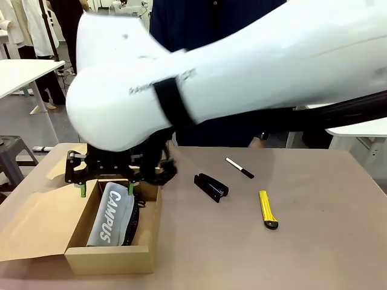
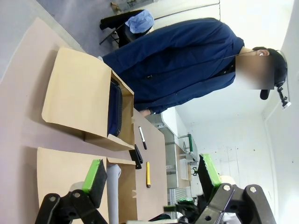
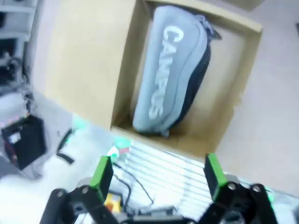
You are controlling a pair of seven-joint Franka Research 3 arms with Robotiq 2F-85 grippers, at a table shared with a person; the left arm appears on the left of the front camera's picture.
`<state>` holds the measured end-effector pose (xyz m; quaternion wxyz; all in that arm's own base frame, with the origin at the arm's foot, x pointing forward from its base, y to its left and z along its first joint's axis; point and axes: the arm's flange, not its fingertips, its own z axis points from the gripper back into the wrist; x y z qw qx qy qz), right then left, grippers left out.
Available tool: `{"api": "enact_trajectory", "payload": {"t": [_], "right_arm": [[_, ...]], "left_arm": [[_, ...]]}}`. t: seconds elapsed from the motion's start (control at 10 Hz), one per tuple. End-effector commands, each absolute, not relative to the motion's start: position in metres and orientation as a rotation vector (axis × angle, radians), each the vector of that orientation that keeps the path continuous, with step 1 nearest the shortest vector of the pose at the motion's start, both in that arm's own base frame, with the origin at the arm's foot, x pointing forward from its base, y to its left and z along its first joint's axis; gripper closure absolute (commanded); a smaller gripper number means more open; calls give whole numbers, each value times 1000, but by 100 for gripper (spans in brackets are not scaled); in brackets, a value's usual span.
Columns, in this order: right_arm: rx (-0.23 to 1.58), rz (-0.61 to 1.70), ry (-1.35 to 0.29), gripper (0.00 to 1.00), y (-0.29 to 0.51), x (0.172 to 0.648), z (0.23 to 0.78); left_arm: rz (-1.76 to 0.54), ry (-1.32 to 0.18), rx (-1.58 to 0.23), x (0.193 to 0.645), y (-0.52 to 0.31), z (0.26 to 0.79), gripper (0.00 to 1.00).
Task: Place items inside the box.
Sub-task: Pick up a Pencil pouch or Stapler and place it inside the Mailer Box closest to the robot.
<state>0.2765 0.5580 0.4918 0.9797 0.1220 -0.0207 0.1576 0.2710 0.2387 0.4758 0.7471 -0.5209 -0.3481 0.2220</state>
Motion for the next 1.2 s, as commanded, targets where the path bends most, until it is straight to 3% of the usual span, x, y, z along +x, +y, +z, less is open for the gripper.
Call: {"api": "enact_trajectory", "payload": {"t": [0.0,0.1,0.2,0.3,0.4,0.6,0.8,1.1], "right_arm": [[125,320,-65,0,528,235,498],[246,317,-42,0,558,276,492],[206,343,-51,0,540,250,506],[169,375,-17,0,543,262,499],[301,327,-73,0,508,269,532],[523,250,-125,0,397,260,605],[861,103,-190,0,274,244,652],[1022,-225,-295,0,129,229,633]], "left_arm": [[467,-790,-1150,273,237,475,0],[467,-790,-1150,273,237,475,0],[467,-790,-1150,273,237,475,0],[467,-790,-1150,273,237,475,0],[467,-790,-1150,273,237,475,0],[467,-790,-1150,273,237,475,0],[467,-790,-1150,273,237,475,0],[467,-790,-1150,273,237,475,0]]}}
